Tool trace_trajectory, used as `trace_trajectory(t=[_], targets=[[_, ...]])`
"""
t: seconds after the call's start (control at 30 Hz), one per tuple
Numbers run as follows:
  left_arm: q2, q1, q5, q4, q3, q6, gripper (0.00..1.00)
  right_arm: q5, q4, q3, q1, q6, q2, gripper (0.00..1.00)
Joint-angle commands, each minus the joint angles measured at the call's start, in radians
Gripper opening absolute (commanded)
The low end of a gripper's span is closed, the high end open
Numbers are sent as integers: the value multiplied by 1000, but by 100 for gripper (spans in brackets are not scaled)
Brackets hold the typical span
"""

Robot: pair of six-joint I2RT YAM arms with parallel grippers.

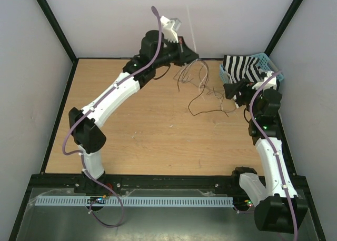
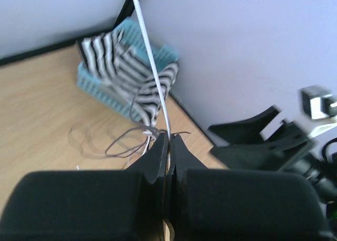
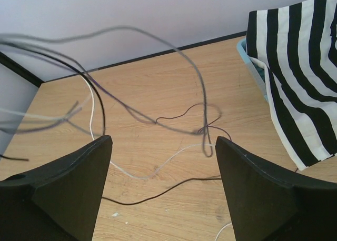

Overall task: Zip-tie the wires
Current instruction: Place the cable at the center of the board.

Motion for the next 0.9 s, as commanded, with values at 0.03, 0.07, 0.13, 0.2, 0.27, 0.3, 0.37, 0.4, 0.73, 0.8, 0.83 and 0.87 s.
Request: trace_trajectory(t=[0.03, 0.07, 0.13, 0.2, 0.27, 0.3, 0.37, 0.4, 0.73, 0.8, 0.83, 0.87], targets=[[-61, 70, 23, 69, -309, -102, 0, -20, 18, -28, -5, -3, -11, 91], [-66, 74, 28, 106, -385, -123, 0, -23, 20, -32, -4, -4, -11, 91], [-58, 87, 64, 187, -521, -175, 0, -30, 23, -39, -5, -12, -9, 91], [-39, 98, 106, 237, -625, -216, 0, -45, 22, -42, -5, -19, -9, 92], [-30, 101, 104, 262, -704, -225, 0, -52, 12, -41, -5, -47, -12, 92], [-30, 103, 98, 275, -734, -230, 0, -50, 6, -41, -6, -57, -15, 93], [-23, 112, 100, 284, -770, -236, 0, -47, -3, -41, -5, -69, -17, 93], [-20, 114, 103, 286, -777, -235, 0, -48, -6, -42, -5, -71, -18, 93], [-23, 108, 80, 311, -873, -227, 3, -39, -31, -66, -5, -104, -23, 96], [-38, 112, 64, 317, -893, -219, 4, -47, -27, -67, -6, -100, -17, 96], [-49, 117, 56, 317, -900, -211, 6, -51, -24, -67, -6, -97, -15, 96], [-59, 122, 46, 317, -908, -203, 9, -54, -22, -68, -6, -95, -14, 97]])
